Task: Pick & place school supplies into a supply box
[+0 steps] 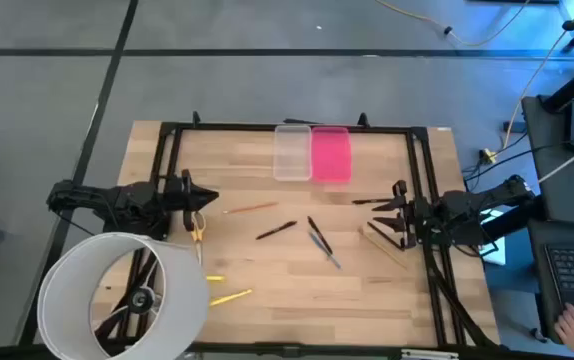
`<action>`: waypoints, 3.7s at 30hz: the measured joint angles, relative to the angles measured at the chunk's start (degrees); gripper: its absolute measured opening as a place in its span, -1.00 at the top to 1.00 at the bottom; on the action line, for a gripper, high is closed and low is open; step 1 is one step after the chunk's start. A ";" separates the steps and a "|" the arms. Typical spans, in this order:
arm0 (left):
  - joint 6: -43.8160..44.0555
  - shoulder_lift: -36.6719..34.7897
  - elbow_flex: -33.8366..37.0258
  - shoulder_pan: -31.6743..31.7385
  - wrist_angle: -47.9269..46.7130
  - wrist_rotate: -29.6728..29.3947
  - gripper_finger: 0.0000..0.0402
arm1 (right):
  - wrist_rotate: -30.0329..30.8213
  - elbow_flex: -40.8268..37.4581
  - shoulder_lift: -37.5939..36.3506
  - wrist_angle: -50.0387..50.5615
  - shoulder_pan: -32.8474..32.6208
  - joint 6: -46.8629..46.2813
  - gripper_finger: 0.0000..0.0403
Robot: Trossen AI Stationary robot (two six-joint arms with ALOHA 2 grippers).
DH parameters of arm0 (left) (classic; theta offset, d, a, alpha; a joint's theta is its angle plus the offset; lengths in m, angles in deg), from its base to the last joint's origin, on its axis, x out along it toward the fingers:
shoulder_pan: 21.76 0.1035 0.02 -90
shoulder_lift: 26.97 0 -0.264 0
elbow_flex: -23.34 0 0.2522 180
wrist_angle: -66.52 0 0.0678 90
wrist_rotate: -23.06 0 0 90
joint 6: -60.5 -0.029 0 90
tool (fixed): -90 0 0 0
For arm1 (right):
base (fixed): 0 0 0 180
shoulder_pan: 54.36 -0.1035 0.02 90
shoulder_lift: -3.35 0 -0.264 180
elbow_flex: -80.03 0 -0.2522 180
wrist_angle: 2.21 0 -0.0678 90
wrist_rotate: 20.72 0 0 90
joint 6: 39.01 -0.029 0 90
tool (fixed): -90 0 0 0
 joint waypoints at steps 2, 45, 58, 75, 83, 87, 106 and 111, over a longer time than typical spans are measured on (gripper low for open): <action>-0.01 -0.01 0.00 0.01 0.01 0.00 0.94 | 0.00 0.00 -0.01 0.00 -0.01 0.05 0.43; -0.02 0.00 0.00 0.00 0.02 0.00 0.95 | 0.00 0.00 0.01 -0.01 0.01 0.03 0.43; 0.00 -0.02 0.01 0.00 0.01 0.00 0.94 | 0.00 0.00 0.00 0.00 -0.02 0.05 0.43; 0.00 0.00 0.00 0.00 0.02 0.00 0.94 | 3.43 0.00 -0.01 -0.16 0.01 12.00 0.43; 0.02 -0.02 0.00 0.00 0.02 0.00 0.93 | 3.43 0.00 0.01 -0.40 0.01 -3.43 0.43; 0.00 -0.02 0.00 0.00 0.00 0.00 0.95 | 6.26 0.02 -0.01 -2.92 0.31 -6.03 0.43; 0.02 -0.02 0.00 0.02 0.04 0.00 0.95 | 25.37 0.02 0.01 -11.40 0.33 -5.85 0.13; 0.36 -0.02 0.00 0.01 0.63 -0.06 0.94 | 33.06 0.02 0.01 -12.60 0.33 -7.56 -0.18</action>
